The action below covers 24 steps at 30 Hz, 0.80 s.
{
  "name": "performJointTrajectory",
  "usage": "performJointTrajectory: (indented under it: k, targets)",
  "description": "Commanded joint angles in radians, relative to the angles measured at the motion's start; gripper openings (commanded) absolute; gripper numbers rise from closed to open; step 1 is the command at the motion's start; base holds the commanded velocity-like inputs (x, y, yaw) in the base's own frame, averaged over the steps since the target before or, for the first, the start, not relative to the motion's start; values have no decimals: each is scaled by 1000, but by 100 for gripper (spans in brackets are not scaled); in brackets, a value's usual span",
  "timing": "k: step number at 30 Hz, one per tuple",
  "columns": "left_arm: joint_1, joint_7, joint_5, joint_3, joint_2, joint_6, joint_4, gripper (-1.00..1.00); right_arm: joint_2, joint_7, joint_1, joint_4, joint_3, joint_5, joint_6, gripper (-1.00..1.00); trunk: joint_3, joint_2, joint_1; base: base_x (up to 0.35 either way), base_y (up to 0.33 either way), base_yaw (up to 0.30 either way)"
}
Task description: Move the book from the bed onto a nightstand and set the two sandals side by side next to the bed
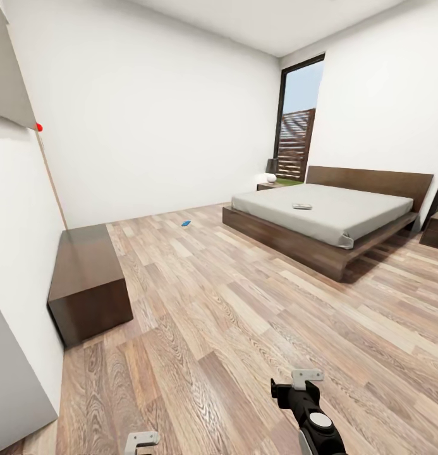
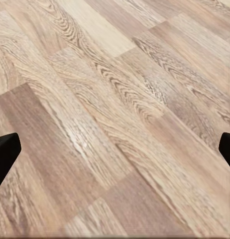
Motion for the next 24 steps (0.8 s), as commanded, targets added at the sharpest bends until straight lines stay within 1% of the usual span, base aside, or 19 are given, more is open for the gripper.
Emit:
performJointTrajectory:
  k: [1, 9, 24]
  targets:
    - [0, 5, 10, -9, 0, 1, -1, 100, 0, -6, 0, -1, 2, 0, 6, 100, -1, 0, 0, -72, -144, 0]
    - [0, 5, 11, -8, 0, 0, -1, 100, 0, -6, 0, 2, 2, 0, 6, 100, -1, 0, 0, -38, -82, 0]
    - [0, 4, 11, -8, 0, 0, -1, 100, 0, -6, 0, 6, 2, 0, 5, 100, -1, 0, 0, -8, -16, 0]
